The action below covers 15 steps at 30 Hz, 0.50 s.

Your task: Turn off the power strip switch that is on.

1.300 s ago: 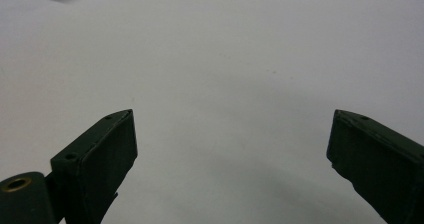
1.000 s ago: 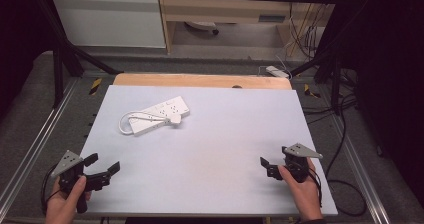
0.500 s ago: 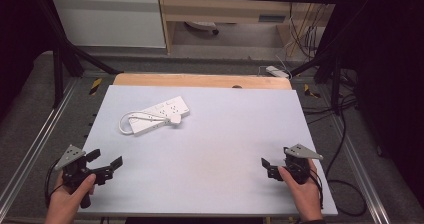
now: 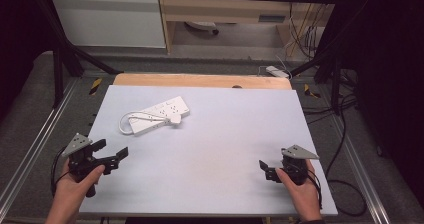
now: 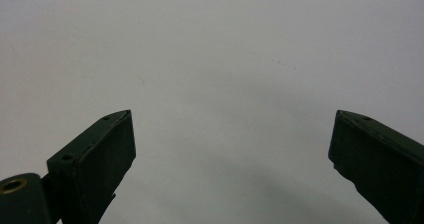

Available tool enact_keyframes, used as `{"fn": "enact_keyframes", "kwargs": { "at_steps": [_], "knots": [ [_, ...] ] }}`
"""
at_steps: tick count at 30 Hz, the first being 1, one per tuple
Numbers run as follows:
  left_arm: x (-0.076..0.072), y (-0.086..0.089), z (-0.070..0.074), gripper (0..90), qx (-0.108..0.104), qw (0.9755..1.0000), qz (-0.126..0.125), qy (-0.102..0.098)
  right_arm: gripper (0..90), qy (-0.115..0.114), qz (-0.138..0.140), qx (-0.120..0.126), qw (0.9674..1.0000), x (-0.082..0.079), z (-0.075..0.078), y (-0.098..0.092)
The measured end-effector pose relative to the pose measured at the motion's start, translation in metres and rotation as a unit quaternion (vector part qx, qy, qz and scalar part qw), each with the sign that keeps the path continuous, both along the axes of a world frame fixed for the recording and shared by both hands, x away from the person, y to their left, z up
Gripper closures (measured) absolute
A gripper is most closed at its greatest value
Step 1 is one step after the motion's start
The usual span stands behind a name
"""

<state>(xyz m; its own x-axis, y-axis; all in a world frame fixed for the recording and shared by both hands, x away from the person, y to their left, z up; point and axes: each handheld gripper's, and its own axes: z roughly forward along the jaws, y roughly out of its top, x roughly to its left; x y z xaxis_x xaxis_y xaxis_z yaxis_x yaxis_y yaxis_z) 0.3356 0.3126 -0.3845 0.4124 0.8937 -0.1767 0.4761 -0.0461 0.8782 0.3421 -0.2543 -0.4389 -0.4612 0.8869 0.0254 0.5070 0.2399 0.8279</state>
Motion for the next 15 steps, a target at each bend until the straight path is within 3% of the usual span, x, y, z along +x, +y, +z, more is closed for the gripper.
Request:
{"fn": "enact_keyframes", "kwargs": {
  "at_steps": [15],
  "knots": [
    [0.028,-0.007,0.023,7.5,0.001,1.0,0.003,-0.002,4.5,0.002,0.01,0.001,0.9999,-0.005,0.0,0.004]
  ]
}}
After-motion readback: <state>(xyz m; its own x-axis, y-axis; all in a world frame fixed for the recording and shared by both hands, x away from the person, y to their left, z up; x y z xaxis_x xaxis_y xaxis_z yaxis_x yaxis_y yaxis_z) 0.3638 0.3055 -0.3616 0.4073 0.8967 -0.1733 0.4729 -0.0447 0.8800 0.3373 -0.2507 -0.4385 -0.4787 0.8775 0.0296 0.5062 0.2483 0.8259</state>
